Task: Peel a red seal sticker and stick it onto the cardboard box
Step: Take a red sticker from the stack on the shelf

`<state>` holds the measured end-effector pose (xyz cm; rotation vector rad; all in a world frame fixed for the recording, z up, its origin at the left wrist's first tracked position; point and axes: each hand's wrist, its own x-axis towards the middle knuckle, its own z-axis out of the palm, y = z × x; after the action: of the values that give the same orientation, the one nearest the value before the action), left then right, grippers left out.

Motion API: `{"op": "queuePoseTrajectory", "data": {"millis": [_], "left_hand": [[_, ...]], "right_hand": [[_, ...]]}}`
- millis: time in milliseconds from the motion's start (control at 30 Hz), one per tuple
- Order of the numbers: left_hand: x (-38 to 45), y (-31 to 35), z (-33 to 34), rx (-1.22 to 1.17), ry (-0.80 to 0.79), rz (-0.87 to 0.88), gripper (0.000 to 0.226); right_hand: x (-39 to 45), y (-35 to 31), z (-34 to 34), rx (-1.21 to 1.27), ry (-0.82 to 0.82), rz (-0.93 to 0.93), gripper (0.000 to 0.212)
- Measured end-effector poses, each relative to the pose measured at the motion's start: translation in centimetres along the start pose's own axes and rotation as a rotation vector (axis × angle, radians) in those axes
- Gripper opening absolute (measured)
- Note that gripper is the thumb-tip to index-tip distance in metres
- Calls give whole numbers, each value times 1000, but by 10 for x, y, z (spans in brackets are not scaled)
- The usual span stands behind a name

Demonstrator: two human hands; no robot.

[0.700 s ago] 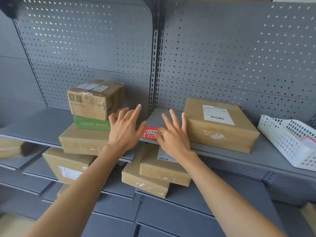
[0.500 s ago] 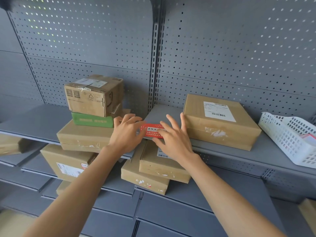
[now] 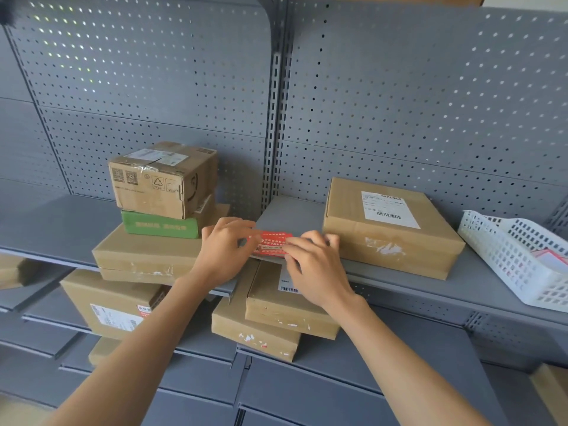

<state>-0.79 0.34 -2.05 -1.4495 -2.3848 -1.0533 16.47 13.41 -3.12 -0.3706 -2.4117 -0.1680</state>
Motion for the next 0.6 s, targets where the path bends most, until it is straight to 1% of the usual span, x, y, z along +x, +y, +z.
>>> {"op": "queuePoseTrajectory", "data": {"millis": [100,167,267,367,467,600], "left_hand": [[3,-1,-4,-121,56,-74,26],[6,5,-11,-241,96,-148,35],[14,24,-25,-466,41,-274,52],[21,45,-35,-626,-33,-291,60],[29,62,-37,-689,-28,-214,49],[39,86,-30,-788,-91,-105,29]], "right_hand": [[9,1,-6,-15,64,-2,28],[16,1,-10,-6,112,-20,35],[25,3,-19,-23,191,-69,33],[30,10,-31,-89,273,-98,32],[27,21,-43,-142,337,-93,26],[14,38,-62,-170,362,-52,34]]}}
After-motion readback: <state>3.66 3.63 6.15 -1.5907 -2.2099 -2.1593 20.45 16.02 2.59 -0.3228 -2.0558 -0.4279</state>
